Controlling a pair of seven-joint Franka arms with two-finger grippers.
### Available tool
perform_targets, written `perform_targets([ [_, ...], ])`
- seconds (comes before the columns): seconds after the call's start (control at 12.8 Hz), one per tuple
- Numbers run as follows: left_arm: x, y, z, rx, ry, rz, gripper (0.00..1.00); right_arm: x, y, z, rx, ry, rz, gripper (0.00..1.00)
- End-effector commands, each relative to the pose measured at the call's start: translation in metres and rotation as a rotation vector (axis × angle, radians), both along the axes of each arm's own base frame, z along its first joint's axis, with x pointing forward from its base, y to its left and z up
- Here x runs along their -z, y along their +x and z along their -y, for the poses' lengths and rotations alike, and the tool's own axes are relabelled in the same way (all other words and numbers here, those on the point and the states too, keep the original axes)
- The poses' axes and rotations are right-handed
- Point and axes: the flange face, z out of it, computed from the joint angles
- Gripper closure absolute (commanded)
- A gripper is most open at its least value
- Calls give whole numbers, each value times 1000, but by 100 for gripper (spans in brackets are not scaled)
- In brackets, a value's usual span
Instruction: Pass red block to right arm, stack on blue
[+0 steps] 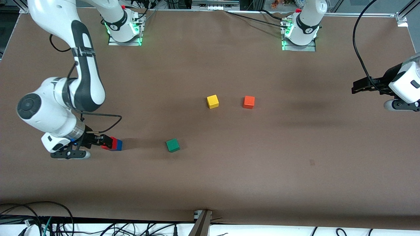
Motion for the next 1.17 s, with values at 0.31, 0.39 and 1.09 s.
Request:
perform_targets([
  [0.31, -2, -3, -1, -1, -18, 3, 0, -135, -60, 42, 8, 24, -117, 0],
  [0.39, -2, -3, -2, -2, -18, 3, 0, -152, -76, 45, 12, 29, -157, 0],
  [1.09, -2, -2, -2, -4, -16, 6, 0, -215, -158, 62, -5, -3, -215, 0],
])
